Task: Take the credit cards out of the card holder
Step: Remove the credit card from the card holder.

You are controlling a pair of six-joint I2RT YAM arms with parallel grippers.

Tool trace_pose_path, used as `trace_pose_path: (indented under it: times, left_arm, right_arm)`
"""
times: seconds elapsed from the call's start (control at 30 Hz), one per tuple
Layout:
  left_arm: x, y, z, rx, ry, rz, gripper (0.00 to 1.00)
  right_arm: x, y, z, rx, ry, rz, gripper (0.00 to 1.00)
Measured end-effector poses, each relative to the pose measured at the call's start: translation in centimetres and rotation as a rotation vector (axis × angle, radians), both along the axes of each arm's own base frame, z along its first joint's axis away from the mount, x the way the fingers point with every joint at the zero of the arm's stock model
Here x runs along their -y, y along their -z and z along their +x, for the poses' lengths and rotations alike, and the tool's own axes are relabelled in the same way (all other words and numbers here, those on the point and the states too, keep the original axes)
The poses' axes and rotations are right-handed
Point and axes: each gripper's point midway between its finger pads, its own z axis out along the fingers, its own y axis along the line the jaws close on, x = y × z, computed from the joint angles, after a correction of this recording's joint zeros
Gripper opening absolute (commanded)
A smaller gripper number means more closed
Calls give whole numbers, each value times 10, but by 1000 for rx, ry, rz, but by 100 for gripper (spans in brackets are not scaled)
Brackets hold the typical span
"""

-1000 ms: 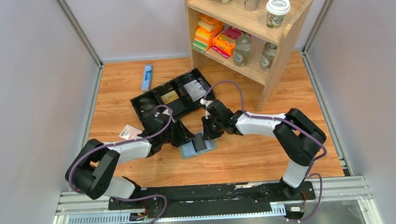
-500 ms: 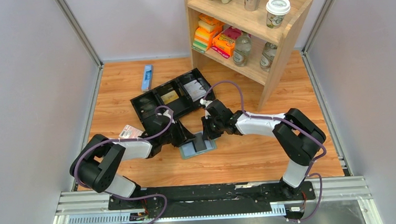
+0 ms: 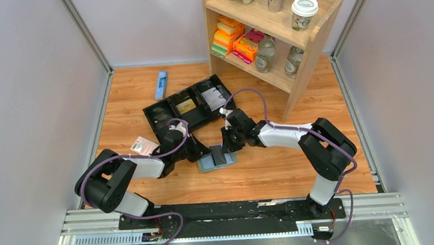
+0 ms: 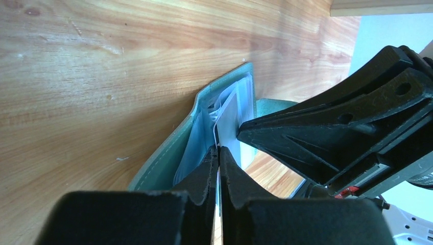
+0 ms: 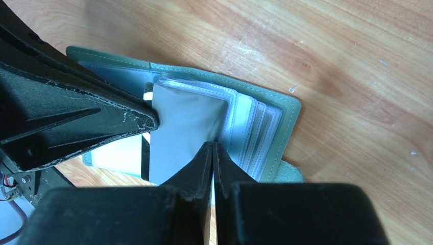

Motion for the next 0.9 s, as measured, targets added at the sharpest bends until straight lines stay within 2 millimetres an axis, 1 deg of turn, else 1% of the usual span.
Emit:
trace_pose_path:
  times: [0.3, 0.5, 0.57, 0.6, 0.67, 0.73, 0.9]
  left_arm:
    - [-3, -5, -2, 20, -10, -11, 4]
    - [-10, 0, -4, -15, -47, -20, 4]
    - [-12, 0, -4, -27, -60, -28, 5]
    - [-13, 1, -3, -33, -67, -31, 6]
    - [-16, 2, -4, -47, -82, -39, 16]
    - [-18, 4, -5, -60, -93, -42, 22]
    - [-19, 6, -7, -79, -98, -48, 34]
  right_arm:
    - [-3, 0, 0, -12, -5, 19, 4]
    - [-7, 0, -1, -20, -10, 36, 4]
    - [-8, 0, 0, -22, -10, 39, 2]
    - [-8, 0, 0, -23, -11, 41, 2]
    - [-8, 0, -1, -26, -12, 45, 2]
    - [-9, 0, 0, -27, -11, 47, 2]
    - [-10, 0, 0, -30, -11, 55, 2]
